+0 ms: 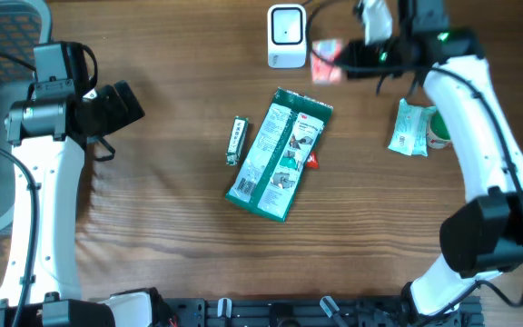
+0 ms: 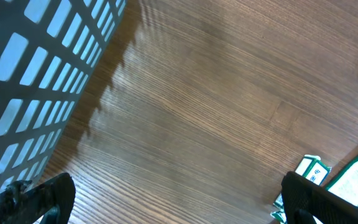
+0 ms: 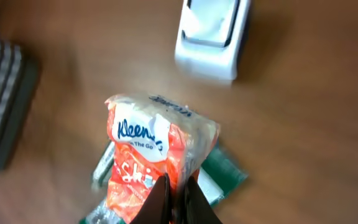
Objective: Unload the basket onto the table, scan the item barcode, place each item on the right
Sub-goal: 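Lift the Kleenex pack and hold it up to the scanner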
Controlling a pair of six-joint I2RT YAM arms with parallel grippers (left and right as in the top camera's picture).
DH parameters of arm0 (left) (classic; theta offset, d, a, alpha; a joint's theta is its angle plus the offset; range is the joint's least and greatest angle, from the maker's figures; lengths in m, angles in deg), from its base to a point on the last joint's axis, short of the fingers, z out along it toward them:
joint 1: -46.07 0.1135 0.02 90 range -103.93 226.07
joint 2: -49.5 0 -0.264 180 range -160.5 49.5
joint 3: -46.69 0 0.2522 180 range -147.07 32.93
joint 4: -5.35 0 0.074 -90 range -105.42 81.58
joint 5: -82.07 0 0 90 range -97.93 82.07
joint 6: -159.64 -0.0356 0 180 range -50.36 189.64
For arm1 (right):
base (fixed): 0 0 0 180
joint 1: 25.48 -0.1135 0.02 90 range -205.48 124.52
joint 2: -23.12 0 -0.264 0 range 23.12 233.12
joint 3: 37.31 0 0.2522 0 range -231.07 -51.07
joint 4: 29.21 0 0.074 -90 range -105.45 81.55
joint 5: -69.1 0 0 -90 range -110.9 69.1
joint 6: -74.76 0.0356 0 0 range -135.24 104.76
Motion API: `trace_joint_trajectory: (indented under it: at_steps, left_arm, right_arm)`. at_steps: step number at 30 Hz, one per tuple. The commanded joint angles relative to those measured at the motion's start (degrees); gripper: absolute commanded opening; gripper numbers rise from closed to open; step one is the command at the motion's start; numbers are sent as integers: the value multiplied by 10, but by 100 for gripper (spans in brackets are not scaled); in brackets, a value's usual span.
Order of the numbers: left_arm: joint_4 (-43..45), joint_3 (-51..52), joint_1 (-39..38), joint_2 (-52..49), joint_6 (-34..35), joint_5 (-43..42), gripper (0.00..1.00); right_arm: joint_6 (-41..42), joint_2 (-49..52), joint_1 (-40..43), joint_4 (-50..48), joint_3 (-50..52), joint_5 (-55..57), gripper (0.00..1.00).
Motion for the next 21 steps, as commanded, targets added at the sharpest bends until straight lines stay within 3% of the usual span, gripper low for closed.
trace_joint_trajectory:
  at_steps: [1,6,14,21]
  left_arm:
    - [2,-7,2,-4,1,-2,100]
    - [2,-7,2,-4,1,-2,100]
    - [2,-7,2,-4,1,-2,100]
    - [2,-7,2,-4,1,-2,100]
  right_arm:
    - [-7,-3,-21,29,-129,124,4]
    - [-158,20,-92,-26,-150,312,4]
    - [-411,127,-164,-145,-149,402,4]
    - [-517,247,-189,-272,-149,562,4]
